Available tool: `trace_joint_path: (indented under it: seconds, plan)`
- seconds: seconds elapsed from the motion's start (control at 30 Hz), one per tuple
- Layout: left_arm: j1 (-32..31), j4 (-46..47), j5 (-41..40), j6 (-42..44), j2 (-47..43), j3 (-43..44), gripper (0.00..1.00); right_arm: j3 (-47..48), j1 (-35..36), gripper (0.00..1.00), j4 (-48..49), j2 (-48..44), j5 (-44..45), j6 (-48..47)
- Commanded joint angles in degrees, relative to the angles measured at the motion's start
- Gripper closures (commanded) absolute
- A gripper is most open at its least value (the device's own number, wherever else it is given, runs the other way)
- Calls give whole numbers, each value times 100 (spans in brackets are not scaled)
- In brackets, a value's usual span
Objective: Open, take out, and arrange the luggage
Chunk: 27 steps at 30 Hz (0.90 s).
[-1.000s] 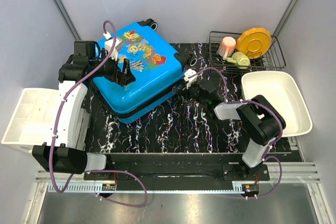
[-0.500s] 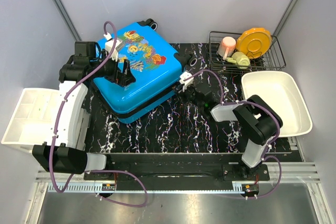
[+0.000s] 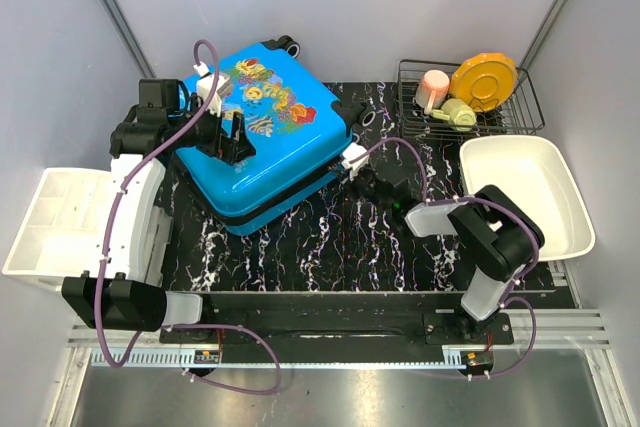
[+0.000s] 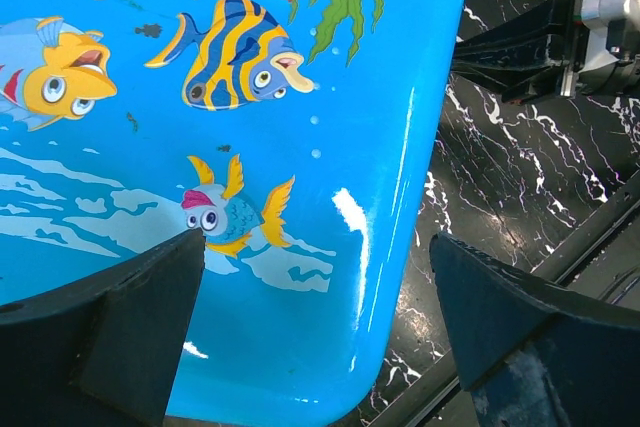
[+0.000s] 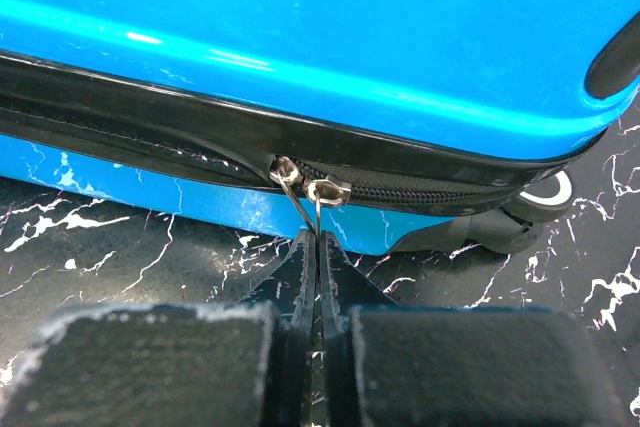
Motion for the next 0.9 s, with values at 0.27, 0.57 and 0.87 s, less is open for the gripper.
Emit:
trace_joint_path:
  seconds: [0.27, 0.57, 0.87]
  plan:
    - [272, 148, 118, 127, 12, -65, 1, 198, -276, 100, -198, -386, 314, -202]
    - [913, -38, -321, 171, 496, -56, 2, 462, -777, 100, -602, -333, -176, -510]
    - [1133, -108, -497, 303, 848, 128, 3, 848, -1514, 100, -867, -140, -334, -141]
